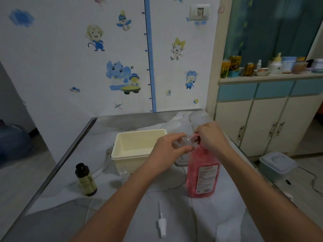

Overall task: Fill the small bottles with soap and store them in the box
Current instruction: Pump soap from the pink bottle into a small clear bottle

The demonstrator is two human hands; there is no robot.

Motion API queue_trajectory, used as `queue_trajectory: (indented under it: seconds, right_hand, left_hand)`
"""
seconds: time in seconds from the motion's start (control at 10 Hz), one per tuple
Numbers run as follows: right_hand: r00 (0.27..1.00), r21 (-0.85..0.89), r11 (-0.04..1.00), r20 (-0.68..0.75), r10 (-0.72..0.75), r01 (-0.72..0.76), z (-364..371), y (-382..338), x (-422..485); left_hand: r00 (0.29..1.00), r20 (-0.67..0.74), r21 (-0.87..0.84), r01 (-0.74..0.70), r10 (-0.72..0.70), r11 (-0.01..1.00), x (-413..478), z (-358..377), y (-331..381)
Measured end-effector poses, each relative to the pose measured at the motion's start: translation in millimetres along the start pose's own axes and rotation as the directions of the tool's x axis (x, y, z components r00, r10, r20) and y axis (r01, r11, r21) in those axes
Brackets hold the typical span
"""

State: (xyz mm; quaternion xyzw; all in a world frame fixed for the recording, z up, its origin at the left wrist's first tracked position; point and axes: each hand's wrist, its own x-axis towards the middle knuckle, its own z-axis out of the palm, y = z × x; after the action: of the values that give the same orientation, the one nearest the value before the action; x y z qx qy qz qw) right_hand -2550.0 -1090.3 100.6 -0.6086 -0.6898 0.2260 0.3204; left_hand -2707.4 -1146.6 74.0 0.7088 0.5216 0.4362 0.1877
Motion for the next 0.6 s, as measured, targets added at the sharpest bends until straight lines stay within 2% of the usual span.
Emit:
queue_trajectory:
  seconds: [0.1, 0.2, 0.3, 0.4, 0.5, 0.6]
  right_hand:
    - [0.985, -0.325, 0.936, 0.144, -0.092, 0.135, -10, -9, -8]
    - [0.986, -0.296, 0.947, 0.147, -0.085, 0.126, -16, -15, -7]
    - [0.993, -0.116, 0.987, 0.034, -0.111, 0.114, -16, -14, -5]
    - [0.998, -0.227, 0.972, 0.041, -0.049, 0.057, -11, -15, -5]
    - [0.997, 0.122, 0.991, 0.051, 0.051, -0.057, -6, -9, -7]
    - [0.992, 0.247, 0.962, -0.006, 0.124, -0.118, -3, -6, -4]
  left_hand:
    - [1.000, 0.006, 0.010, 0.001, -0.001, 1.000, 0, -3, 1]
    - [1.000, 0.016, -0.008, -0.014, 0.014, 1.000, 3, -7, 7]
    - [0.999, 0.027, 0.009, -0.024, 0.024, 1.000, 6, -11, 10]
    - [0.999, 0.030, 0.014, -0.026, 0.025, 1.000, 6, -11, 8]
    - [0.999, 0.027, 0.024, -0.027, 0.027, 0.999, 5, -5, 6]
    - [0.999, 0.032, 0.027, -0.025, 0.024, 0.999, 4, -4, 6]
